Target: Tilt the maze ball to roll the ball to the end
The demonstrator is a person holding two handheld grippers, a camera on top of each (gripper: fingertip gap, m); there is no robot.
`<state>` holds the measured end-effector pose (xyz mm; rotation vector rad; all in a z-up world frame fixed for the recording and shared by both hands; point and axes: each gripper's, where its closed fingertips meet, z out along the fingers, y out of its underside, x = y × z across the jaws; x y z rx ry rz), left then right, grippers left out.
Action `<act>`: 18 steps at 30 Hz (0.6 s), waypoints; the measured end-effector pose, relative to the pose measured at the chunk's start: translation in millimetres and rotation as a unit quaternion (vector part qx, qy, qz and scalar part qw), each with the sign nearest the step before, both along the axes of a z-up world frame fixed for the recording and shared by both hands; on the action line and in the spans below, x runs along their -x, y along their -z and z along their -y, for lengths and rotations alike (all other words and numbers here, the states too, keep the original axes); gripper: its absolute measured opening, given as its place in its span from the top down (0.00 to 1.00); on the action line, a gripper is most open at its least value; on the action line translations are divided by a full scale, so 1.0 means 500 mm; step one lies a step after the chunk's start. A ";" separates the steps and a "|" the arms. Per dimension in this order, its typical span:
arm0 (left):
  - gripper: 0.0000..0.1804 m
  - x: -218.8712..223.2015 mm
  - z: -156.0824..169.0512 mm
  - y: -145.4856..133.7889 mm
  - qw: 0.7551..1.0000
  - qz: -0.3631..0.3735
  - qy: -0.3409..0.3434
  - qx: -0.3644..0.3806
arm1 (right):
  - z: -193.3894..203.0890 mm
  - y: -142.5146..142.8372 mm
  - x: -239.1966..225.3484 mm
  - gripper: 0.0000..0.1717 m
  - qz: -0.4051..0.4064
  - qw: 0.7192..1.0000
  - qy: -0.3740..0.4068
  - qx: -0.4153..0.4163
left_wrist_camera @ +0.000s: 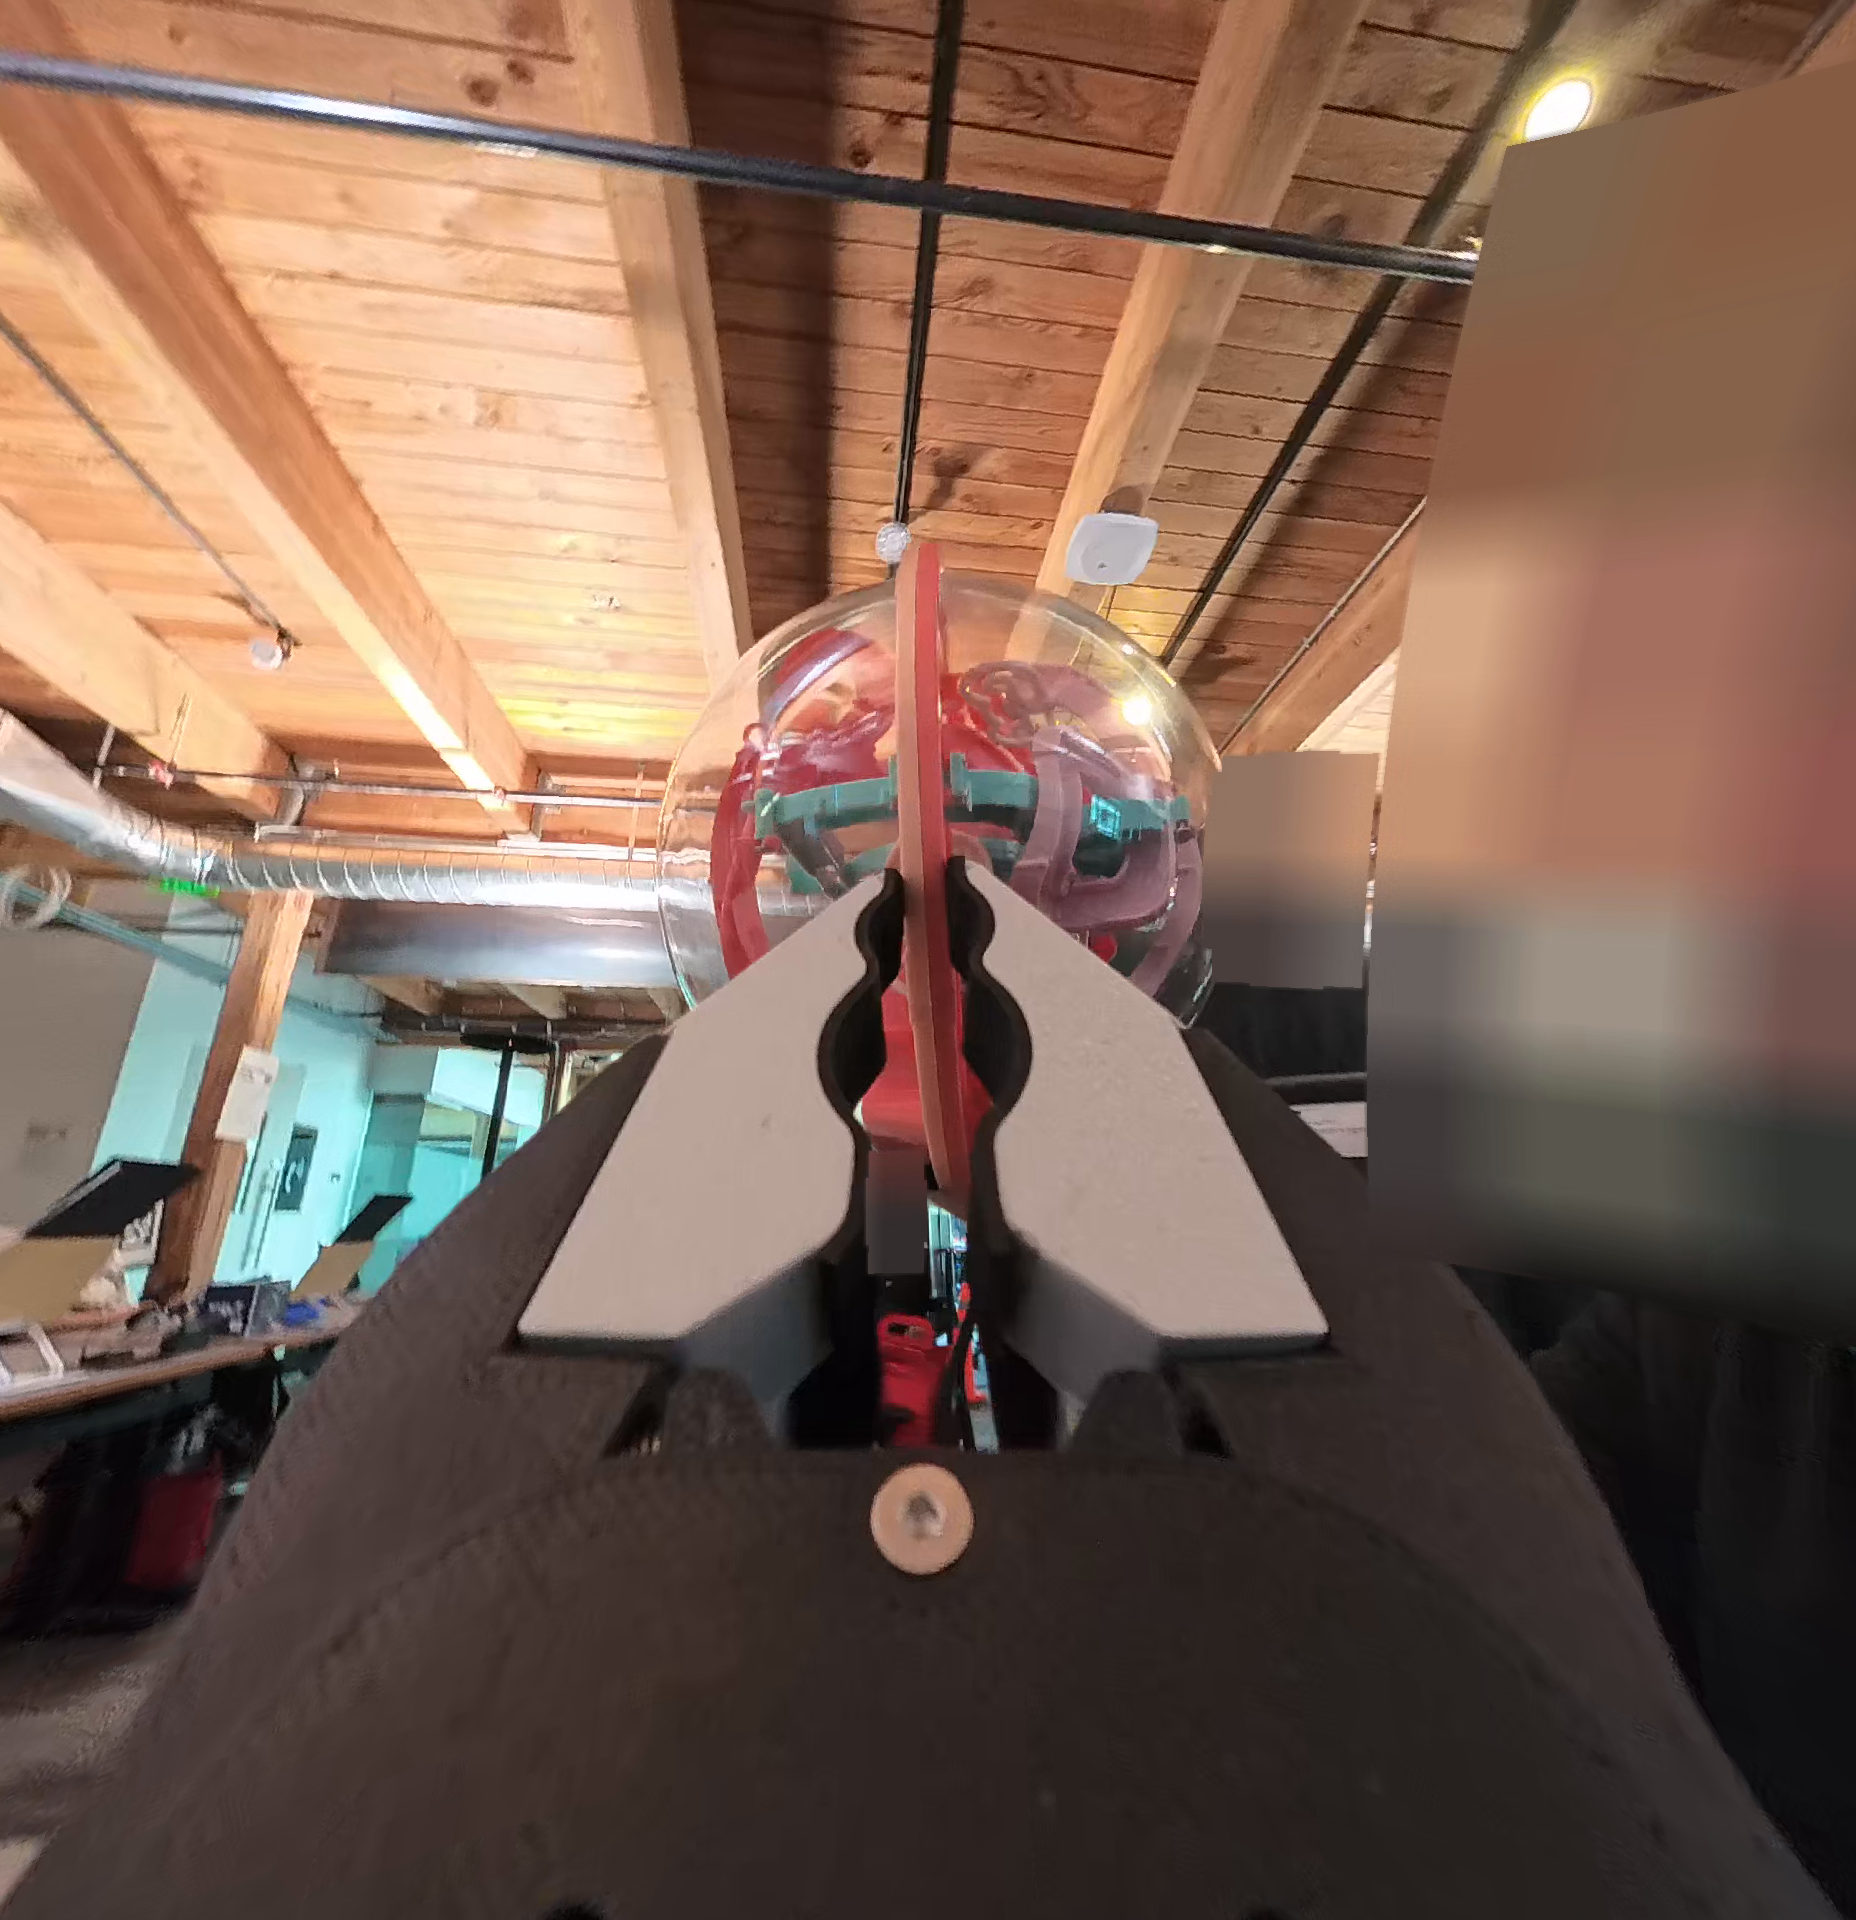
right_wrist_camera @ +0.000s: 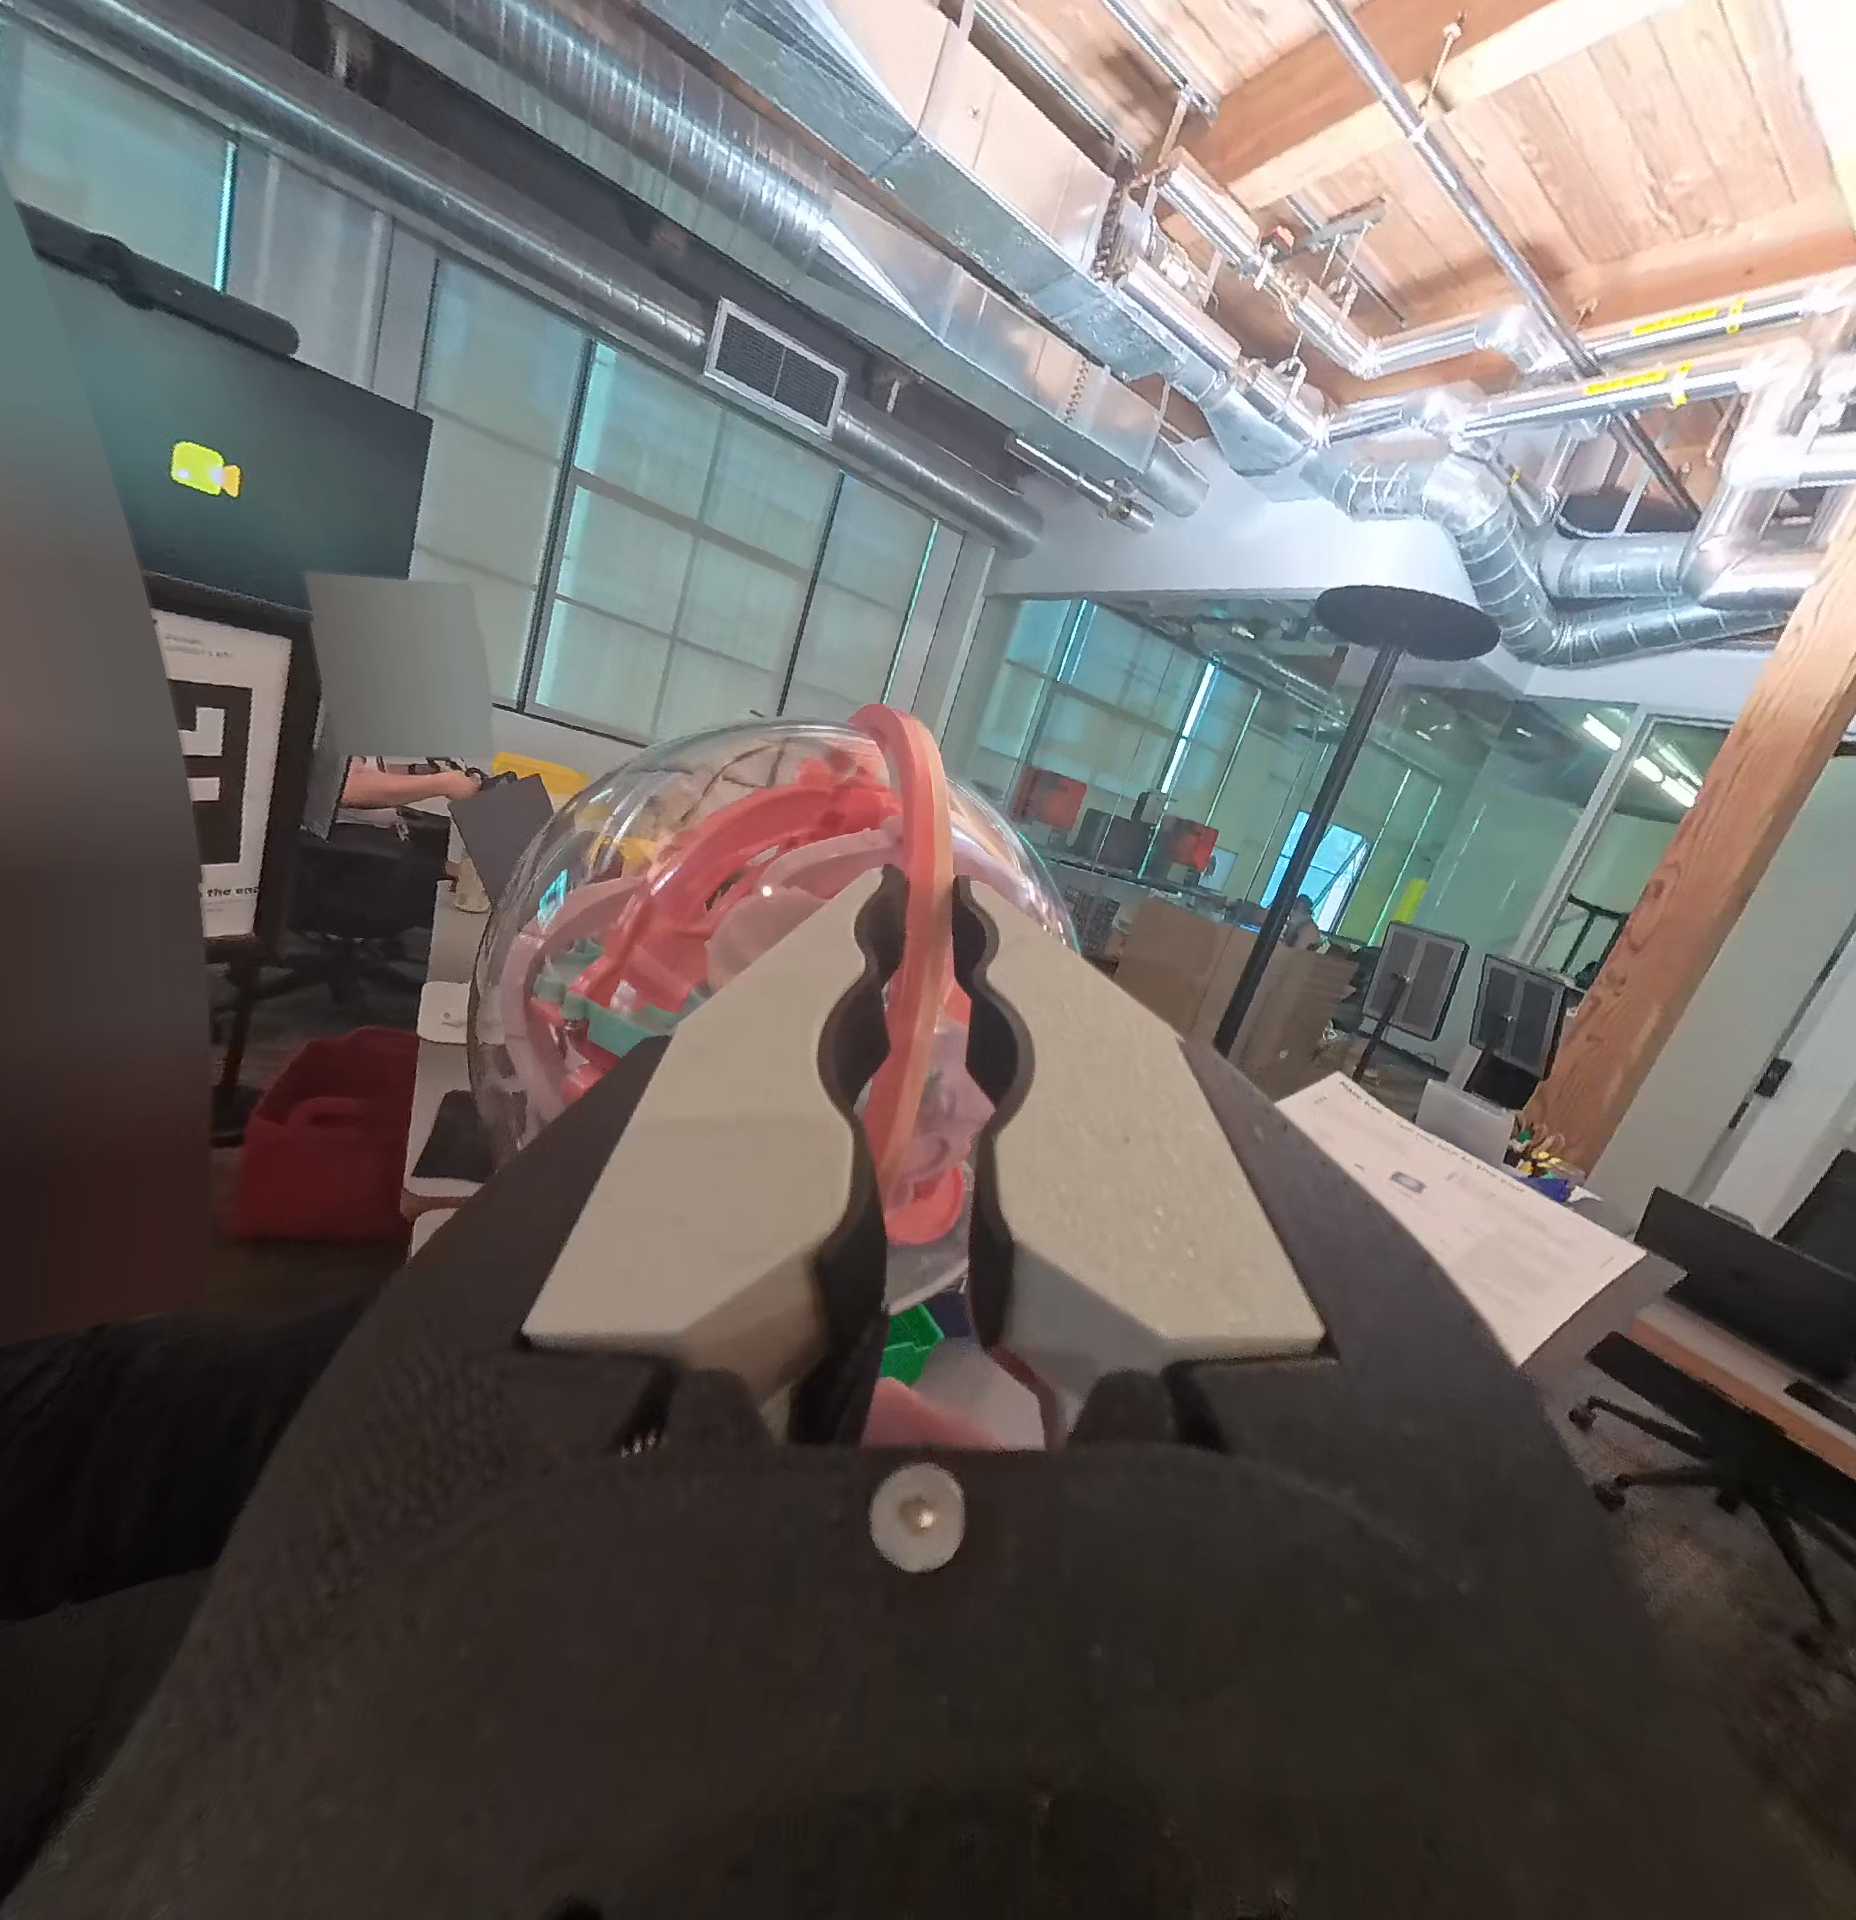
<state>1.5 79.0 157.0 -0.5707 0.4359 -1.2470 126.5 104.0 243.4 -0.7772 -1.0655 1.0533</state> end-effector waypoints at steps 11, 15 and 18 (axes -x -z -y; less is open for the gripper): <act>0.96 -0.006 -0.033 0.110 0.997 -0.012 0.000 0.071 | -0.066 0.129 -0.014 0.96 -0.003 0.996 0.003 0.084; 0.96 -0.013 -0.050 0.157 0.995 -0.020 0.001 0.097 | -0.088 0.189 -0.023 0.96 -0.014 0.993 -0.002 0.119; 0.96 -0.016 -0.060 0.190 0.993 -0.022 0.003 0.116 | -0.103 0.226 -0.028 0.96 -0.015 0.990 -0.003 0.143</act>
